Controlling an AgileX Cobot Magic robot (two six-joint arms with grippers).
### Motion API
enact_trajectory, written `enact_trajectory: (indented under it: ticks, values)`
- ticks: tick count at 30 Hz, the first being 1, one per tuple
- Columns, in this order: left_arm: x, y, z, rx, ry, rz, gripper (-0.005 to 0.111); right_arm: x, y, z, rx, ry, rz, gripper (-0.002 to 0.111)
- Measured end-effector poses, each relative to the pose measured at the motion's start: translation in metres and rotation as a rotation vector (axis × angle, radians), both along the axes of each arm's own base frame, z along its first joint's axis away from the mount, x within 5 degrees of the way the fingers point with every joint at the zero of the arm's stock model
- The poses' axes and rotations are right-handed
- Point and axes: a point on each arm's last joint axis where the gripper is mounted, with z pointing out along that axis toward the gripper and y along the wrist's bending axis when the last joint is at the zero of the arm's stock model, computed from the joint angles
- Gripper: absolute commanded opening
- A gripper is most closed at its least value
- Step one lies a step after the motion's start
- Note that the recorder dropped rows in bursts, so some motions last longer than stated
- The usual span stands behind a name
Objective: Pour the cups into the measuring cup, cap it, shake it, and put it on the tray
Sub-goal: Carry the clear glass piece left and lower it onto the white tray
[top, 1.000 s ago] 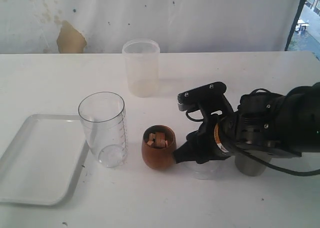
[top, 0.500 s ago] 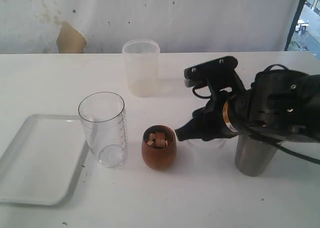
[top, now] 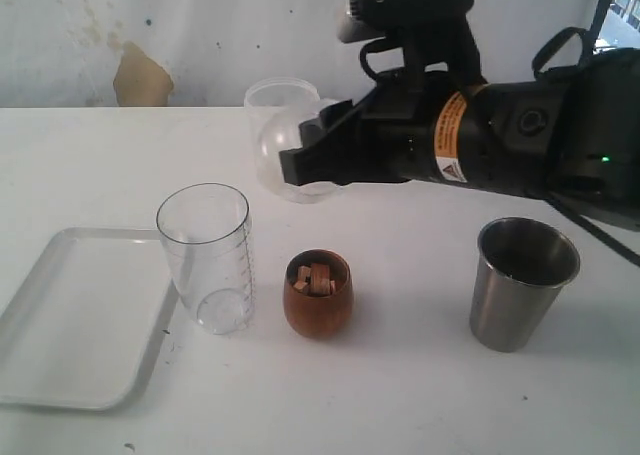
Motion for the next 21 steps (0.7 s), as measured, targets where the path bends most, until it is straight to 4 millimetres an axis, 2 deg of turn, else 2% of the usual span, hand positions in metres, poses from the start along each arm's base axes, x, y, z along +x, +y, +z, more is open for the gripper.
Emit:
enact_trajectory:
  ticks: [7, 13, 17, 21]
  values:
    - [0.000, 0.000, 0.000, 0.000, 0.000, 0.000, 0.000, -0.035, 0.039, 0.009, 0.065, -0.034, 0.215, 0.000]
    - [0.000, 0.000, 0.000, 0.000, 0.000, 0.000, 0.000, -0.053, 0.070, 0.010, 0.087, -0.055, 0.352, 0.000]
    - [0.000, 0.000, 0.000, 0.000, 0.000, 0.000, 0.000, -0.055, 0.095, -0.003, 0.095, -0.039, 0.433, 0.000]
    - [0.000, 0.000, 0.000, 0.000, 0.000, 0.000, 0.000, -0.045, 0.121, -0.030, 0.047, 0.006, 0.453, 0.000]
